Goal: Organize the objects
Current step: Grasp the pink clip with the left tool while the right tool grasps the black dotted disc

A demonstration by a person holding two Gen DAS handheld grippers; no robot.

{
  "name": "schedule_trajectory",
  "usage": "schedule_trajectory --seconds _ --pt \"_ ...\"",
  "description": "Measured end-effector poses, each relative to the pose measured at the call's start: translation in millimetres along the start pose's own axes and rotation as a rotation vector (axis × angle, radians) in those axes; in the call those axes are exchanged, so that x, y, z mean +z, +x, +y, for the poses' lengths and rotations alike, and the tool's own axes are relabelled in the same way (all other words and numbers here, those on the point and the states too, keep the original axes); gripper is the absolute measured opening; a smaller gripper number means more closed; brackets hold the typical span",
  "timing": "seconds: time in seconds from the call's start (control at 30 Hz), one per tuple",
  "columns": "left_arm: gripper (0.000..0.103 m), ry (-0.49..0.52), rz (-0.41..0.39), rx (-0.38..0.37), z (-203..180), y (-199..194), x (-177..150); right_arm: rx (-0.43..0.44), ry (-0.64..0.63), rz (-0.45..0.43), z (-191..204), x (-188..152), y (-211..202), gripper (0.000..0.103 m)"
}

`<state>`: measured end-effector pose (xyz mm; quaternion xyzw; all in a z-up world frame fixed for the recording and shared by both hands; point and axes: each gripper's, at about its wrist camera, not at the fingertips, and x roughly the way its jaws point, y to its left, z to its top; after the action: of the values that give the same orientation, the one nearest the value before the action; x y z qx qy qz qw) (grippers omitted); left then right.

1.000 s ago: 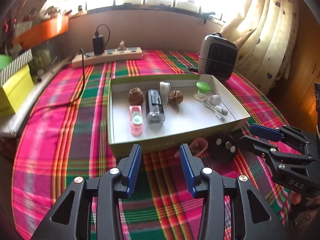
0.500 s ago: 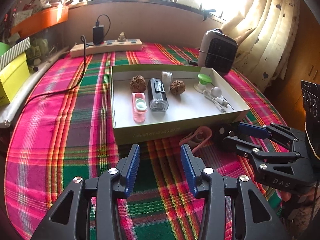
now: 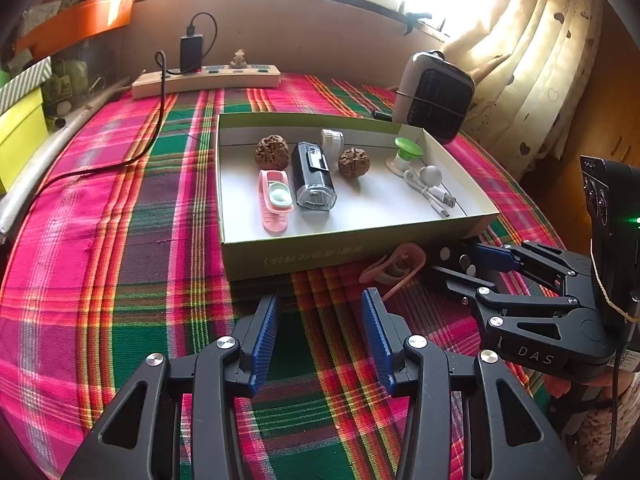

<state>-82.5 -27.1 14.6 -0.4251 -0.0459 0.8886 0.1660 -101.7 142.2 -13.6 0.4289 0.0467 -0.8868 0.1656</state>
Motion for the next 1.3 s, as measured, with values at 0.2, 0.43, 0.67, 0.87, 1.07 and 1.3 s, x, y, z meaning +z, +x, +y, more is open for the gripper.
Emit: schedule_trajectory --seconds 0.2,0.43,0.67,0.87,1.07,1.3 --pt "0.041 0.013 0.014 -0.004 -3.2 3.8 0.3 0.01 0.008 -0.007 -1.3 -1.3 -1.3 0.045" --pt "0.041 0.022 0.015 -0.002 -5.3 4.9 0.7 0.027 0.014 -0.012 -2.3 -1.7 -2.3 0.036" --pt "0.043 0.045 0.009 -0.01 -11.0 6.8 5.9 0.04 0.016 -0.032 -2.8 -2.4 -6.8 0.03" --pt "0.044 0.081 0.015 -0.028 -18.7 11.3 10.1 0.046 0.014 -0.041 -3.9 -2.7 -9.3 0.028" --pt "0.044 0.116 0.029 -0.029 -26.2 18.6 13.7 0.048 0.022 -0.042 -5.7 -3.5 -10.0 0.028" --pt "0.046 0.168 0.041 -0.031 -35.7 26.2 17.7 0.045 0.039 -0.05 -12.6 -4.9 -14.2 0.028"
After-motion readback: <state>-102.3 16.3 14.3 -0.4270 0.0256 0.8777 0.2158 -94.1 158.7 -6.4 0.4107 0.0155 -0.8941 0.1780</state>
